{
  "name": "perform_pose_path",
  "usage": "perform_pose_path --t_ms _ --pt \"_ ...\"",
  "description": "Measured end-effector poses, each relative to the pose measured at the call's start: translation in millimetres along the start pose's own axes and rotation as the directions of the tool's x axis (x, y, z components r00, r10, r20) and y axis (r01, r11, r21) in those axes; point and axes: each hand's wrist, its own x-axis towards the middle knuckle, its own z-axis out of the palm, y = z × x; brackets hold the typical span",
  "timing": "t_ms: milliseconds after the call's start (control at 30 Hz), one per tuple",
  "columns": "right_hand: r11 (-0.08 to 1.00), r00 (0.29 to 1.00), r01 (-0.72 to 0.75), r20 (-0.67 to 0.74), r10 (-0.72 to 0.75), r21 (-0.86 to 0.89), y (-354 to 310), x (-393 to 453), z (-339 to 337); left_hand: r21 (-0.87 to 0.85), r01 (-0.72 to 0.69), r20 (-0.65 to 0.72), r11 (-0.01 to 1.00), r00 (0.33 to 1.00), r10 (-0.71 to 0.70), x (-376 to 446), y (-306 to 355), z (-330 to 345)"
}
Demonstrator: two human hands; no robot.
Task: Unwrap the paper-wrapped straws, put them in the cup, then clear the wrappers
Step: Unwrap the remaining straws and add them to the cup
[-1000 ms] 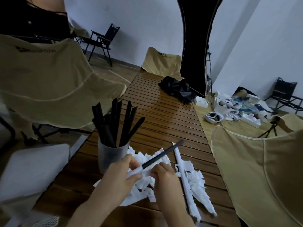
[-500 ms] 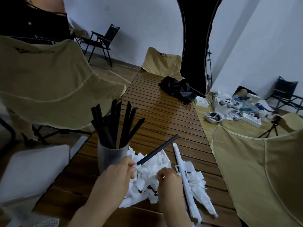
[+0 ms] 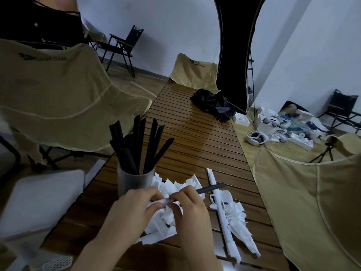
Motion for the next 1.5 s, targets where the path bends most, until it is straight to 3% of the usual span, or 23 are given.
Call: perform_pose_path --t_ms 300,500,700,900,1033,1200,1500 --pt "0.998 0.998 -0.056 -0.024 0.057 0.039 4 2 1 -0.057 -0.023 0.025 0.998 0.999 0.025 3 -6 5" --pt "0.992 0.989 -0.116 0.102 0.111 0.05 5 2 -2 -0.051 -0.051 0.025 0.997 0.998 0.052 4 -9 1" --pt "0.971 0.977 -0.162 0.164 0.133 0.177 -2 0 -12 -0.031 -0.063 0.067 0.998 0.996 0.065 5 -11 4" --pt "0.977 0.977 -0.144 0.18 0.115 0.159 -3 -1 -14 -0.036 -0.057 0.056 0.998 0.997 0.059 7 -10 8" --pt "0.977 0.968 -0.13 0.235 0.088 0.166 -4 -2 -16 -0.044 -0.012 0.029 0.999 0.999 0.013 5 -11 5" --pt "0.979 0.977 -0.1 0.202 0.063 0.179 -5 -1 -17 -0.087 0.05 0.005 0.995 0.999 -0.05 4 -11 1" --pt "0.993 0.946 -0.049 0.325 0.011 0.11 -6 -2 -17 -0.173 0.144 -0.002 0.974 0.989 -0.147 3 -9 9"
